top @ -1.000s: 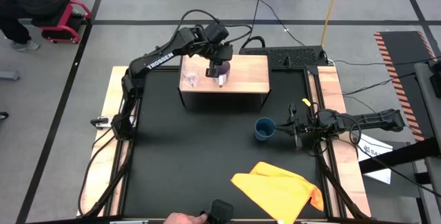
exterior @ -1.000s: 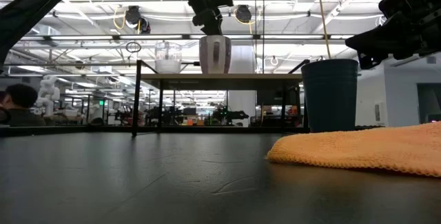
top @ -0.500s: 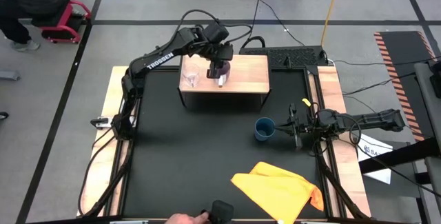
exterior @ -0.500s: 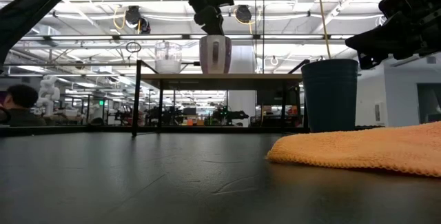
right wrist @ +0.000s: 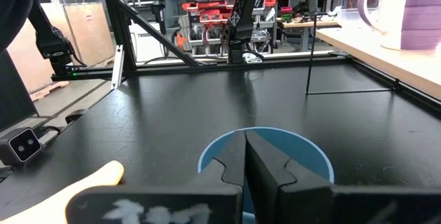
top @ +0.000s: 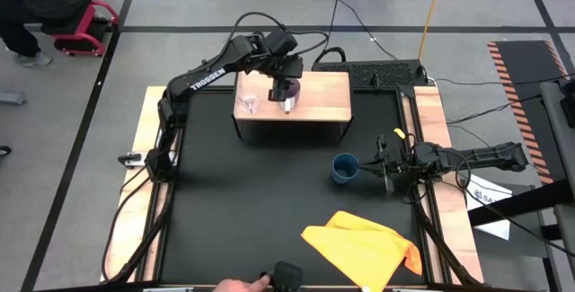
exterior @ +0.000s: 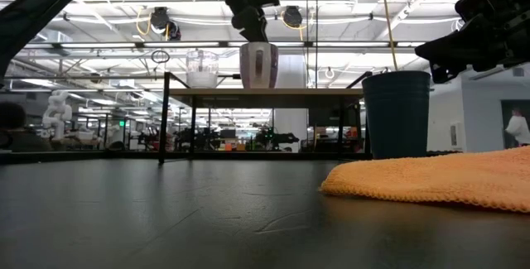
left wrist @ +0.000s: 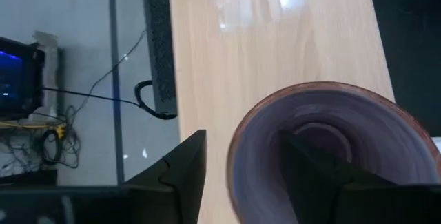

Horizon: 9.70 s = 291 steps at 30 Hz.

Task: Stack small to large cups/mugs on shelf
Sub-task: Put the dark blue cup on the shelf

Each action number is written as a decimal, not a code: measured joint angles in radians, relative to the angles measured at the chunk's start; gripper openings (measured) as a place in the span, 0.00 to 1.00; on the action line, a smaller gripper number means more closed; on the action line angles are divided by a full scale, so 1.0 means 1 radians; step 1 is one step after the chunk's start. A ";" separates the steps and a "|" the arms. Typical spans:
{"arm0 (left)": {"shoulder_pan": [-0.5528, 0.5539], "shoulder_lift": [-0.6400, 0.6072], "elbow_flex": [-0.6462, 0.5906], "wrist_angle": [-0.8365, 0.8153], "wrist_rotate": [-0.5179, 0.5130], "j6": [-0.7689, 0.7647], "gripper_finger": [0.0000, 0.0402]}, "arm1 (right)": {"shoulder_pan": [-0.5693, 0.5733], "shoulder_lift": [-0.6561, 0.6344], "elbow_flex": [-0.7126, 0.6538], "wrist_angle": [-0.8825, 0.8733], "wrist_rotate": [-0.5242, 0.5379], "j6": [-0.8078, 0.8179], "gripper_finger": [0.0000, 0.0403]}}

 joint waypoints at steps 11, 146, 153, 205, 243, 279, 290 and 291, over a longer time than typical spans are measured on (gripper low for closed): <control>-0.004 -0.094 0.001 0.004 -0.002 -0.011 0.44 | 0.000 0.012 -0.003 0.001 0.000 0.003 0.00; -0.305 -1.515 -1.860 1.173 0.101 -0.703 0.00 | 0.000 0.029 -0.002 -0.008 -0.010 0.024 0.00; -0.288 -1.572 -2.018 1.279 0.023 -0.663 0.00 | 0.000 0.029 -0.002 -0.008 -0.010 0.025 0.00; -0.414 -1.846 -2.315 1.286 0.361 -0.628 0.00 | 0.000 0.029 -0.002 -0.007 -0.010 0.024 0.00; -0.414 -1.840 -2.314 1.218 0.350 -0.628 0.01 | 0.000 0.164 0.454 -0.418 0.024 -0.076 0.00; -0.414 -1.840 -2.314 1.214 0.307 -0.635 0.01 | -0.003 0.800 0.968 -0.904 -0.039 -0.078 0.22; -0.414 -1.840 -2.314 1.213 0.307 -0.635 0.01 | -0.003 0.901 0.968 -0.945 -0.040 -0.108 0.48; -0.414 -1.840 -2.314 1.213 0.307 -0.634 0.01 | -0.003 0.901 0.968 -0.940 -0.040 -0.108 0.50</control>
